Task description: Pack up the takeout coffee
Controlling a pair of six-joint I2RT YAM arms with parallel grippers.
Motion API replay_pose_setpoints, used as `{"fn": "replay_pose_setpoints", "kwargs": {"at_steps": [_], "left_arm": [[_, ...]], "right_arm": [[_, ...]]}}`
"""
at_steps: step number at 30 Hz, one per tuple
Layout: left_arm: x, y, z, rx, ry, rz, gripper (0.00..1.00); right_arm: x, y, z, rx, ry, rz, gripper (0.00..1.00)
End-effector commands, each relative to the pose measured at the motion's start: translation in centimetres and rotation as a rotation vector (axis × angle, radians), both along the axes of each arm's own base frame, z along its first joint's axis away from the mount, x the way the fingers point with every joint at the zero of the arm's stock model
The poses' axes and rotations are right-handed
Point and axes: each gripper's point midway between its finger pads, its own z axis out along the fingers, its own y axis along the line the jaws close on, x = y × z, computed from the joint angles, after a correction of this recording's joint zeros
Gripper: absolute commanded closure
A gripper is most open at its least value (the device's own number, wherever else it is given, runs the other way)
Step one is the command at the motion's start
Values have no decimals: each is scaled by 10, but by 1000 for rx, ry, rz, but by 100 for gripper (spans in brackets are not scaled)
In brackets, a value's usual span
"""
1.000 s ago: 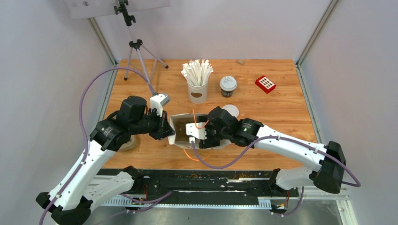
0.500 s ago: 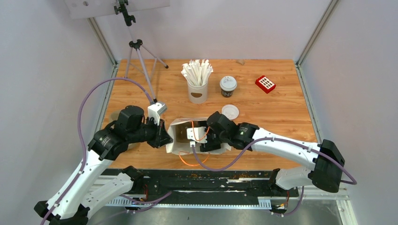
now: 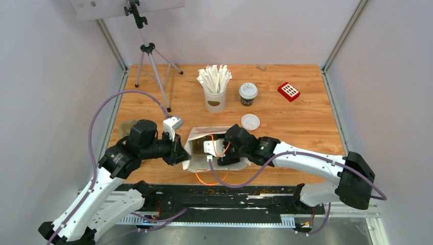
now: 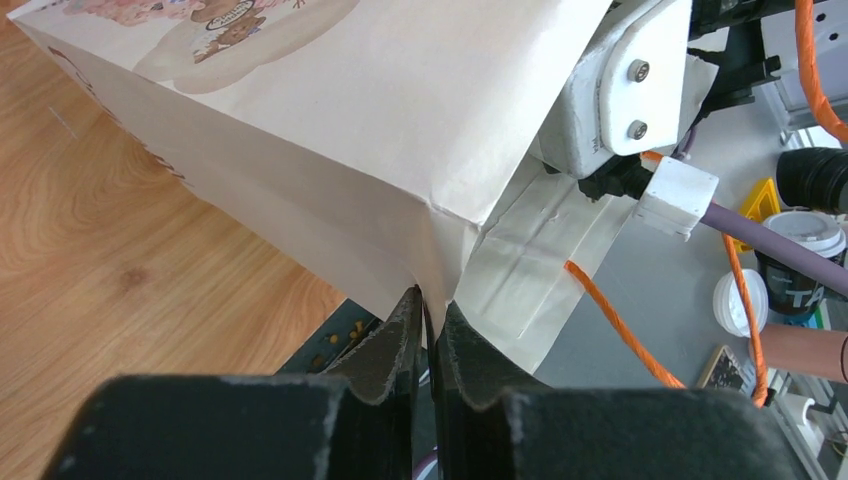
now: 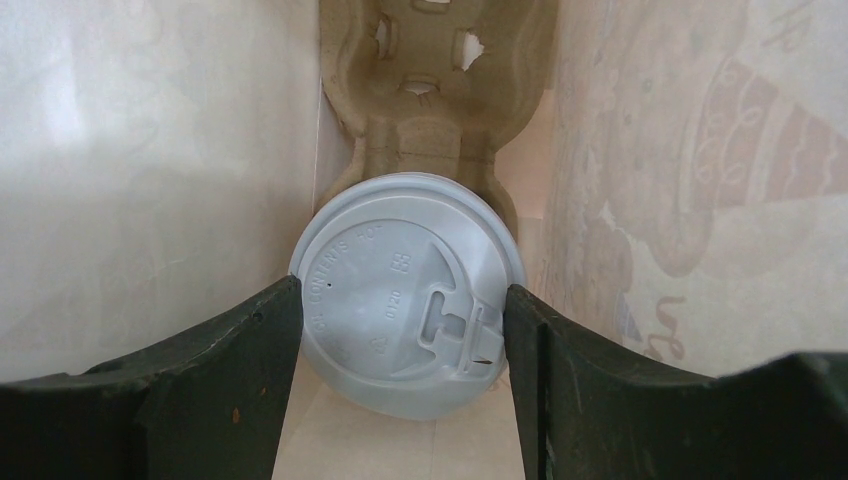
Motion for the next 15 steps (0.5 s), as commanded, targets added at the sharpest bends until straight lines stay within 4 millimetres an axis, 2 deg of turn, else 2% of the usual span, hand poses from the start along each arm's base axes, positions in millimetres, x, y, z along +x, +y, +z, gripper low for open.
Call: {"fn": "replay_pose_setpoints", "kwargs": {"at_steps": [1,11,15], "left_arm": [[3,-6,10,-33,-50,-34,83],[5,-7,8,-13,-46,-54,83],[6,-6,7,-3,-48,-51,83]], "right_arm": [[1,-4,-14,-38,8,-10,40],[2,-7,-29,-68,36,-27,36],[4,-6,-25,-62,28,-24,32]]}}
